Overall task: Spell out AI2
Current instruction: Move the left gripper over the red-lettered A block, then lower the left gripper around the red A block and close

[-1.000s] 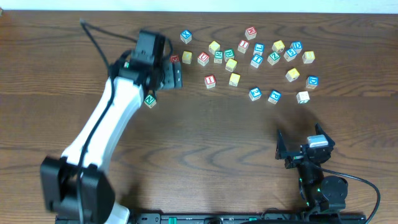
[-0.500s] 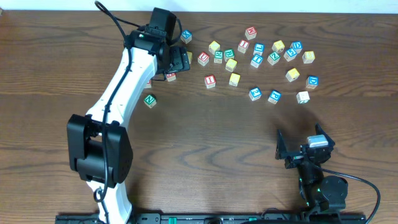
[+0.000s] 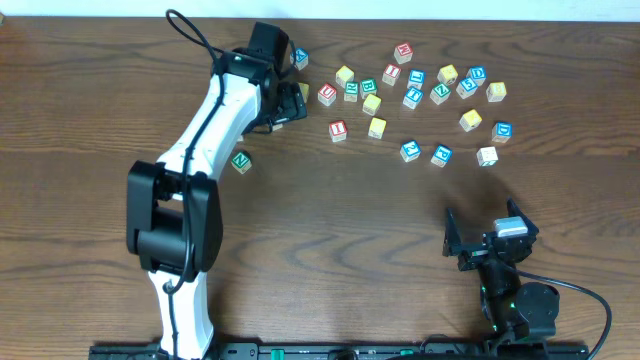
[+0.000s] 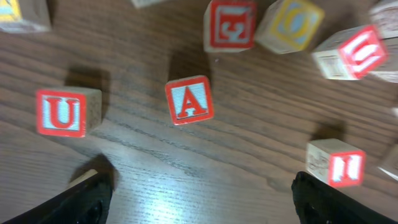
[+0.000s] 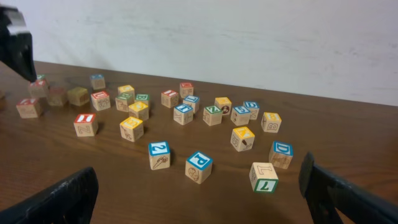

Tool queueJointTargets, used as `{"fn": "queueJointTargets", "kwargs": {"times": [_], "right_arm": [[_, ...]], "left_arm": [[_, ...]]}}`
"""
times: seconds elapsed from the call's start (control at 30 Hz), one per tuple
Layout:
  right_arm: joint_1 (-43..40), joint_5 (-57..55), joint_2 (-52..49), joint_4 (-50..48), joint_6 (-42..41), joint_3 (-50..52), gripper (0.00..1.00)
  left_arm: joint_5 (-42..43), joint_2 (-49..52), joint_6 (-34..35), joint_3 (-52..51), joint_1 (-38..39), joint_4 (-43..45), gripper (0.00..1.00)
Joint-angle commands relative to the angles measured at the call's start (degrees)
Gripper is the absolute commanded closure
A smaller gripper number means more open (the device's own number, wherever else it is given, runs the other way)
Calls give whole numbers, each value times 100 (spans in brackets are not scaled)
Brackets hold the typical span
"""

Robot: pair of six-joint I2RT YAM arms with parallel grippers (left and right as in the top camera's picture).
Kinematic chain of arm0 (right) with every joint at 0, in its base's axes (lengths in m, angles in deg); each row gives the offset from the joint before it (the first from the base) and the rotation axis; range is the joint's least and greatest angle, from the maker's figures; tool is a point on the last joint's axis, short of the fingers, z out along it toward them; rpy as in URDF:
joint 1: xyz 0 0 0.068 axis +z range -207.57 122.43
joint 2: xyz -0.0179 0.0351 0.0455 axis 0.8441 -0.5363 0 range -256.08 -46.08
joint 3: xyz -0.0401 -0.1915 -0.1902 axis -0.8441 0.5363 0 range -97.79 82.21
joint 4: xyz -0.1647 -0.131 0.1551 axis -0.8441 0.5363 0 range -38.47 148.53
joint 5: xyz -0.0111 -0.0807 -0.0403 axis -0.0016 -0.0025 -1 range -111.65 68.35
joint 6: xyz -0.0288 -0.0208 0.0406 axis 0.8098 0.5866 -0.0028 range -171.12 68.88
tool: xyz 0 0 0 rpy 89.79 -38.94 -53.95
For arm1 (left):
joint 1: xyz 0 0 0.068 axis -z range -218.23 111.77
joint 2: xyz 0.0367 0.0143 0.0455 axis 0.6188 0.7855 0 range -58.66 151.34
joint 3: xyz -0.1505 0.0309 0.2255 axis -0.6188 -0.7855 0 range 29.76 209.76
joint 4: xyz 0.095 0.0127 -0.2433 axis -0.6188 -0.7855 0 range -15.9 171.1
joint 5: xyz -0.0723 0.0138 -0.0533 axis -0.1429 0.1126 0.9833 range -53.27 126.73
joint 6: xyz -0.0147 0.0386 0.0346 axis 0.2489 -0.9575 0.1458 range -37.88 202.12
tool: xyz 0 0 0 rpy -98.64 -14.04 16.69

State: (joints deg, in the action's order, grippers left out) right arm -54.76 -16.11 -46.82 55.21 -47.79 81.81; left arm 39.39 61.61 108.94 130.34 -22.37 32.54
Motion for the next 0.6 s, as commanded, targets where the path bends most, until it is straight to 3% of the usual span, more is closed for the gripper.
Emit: {"fn": "queueJointTargets", "kwargs": {"times": [0.0, 0.57], "right_arm": [[-42, -24, 17, 22, -72, 9, 1], [-42, -24, 17, 22, -74, 9, 1]], "left_arm": [[-11, 63, 140, 103, -24, 33, 9], [0, 387, 164, 42, -24, 361, 10]]}}
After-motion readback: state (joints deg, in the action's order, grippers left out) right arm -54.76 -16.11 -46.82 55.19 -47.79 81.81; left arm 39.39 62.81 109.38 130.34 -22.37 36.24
